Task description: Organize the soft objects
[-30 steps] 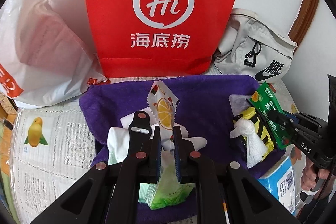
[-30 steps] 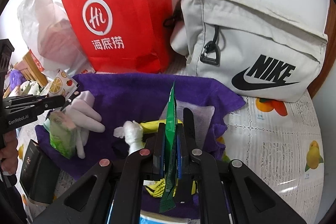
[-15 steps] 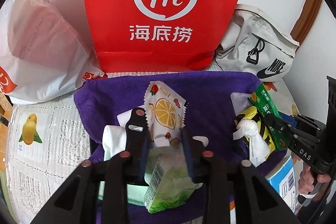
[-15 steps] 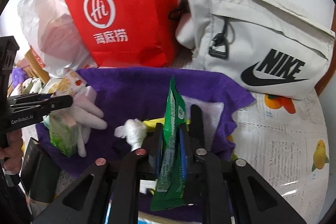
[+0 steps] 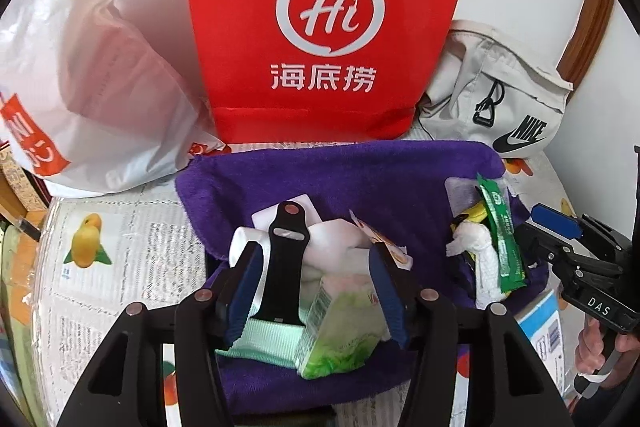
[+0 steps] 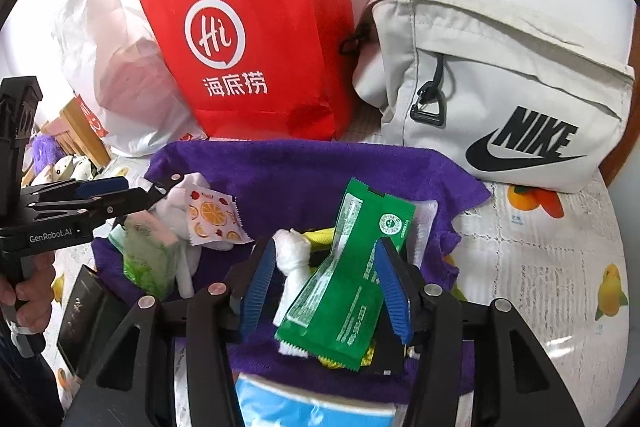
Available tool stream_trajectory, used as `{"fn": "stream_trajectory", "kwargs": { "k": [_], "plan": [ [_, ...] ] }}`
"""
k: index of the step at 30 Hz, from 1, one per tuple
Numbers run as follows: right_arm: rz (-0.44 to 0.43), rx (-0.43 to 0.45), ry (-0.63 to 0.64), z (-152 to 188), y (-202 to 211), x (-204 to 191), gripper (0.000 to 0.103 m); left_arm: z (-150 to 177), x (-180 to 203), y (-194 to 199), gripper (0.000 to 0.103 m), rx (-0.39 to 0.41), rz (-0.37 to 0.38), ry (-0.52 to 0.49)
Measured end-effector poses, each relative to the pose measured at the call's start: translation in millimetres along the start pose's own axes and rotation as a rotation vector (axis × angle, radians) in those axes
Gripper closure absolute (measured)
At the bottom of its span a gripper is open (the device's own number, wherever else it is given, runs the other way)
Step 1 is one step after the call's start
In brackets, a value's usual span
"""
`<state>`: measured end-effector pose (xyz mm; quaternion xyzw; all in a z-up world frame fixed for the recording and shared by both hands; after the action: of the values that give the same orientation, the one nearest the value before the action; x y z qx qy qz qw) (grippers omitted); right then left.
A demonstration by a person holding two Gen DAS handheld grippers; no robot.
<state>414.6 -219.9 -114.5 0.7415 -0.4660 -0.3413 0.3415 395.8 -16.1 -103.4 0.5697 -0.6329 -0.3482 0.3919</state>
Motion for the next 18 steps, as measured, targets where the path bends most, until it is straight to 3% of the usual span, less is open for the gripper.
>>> {"fn": "stream_trajectory", "kwargs": {
  "k": [4,10,13,18],
  "plan": [
    [0.006,0.020,-0.016,3.8,17.7,-3.2,0.039,8.6,-0.9,16.6,0.044,0.020,0.000,0.005],
    [0.022,0.058,-0.032,14.4,54.5,-13.7,0.038,28.0,-2.9,46.2,0.037,0.035,-0.019,0.014],
    [0.030,0.077,-0.054,22.5,74.6,-19.3,0.024,40.6,-4.7,67.4,0.033,0.052,-0.021,0.021],
    [0.025,0.117,-0.087,41.7,112.0,-30.8,0.018,64.3,-5.4,100.6,0.030,0.084,-0.020,0.029]
  ]
}}
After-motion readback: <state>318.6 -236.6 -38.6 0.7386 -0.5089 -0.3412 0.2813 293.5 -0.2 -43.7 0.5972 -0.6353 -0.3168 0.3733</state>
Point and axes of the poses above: each gripper's, at about its wrist camera, not at the fingertips, and y roughly against the way its jaws point, x to its right, z to its underside, the point moved 7 cm from there along -y, roughly the way its jaws point, and after that the axes turned 6 degrees about -x, right-handed, at the moved point
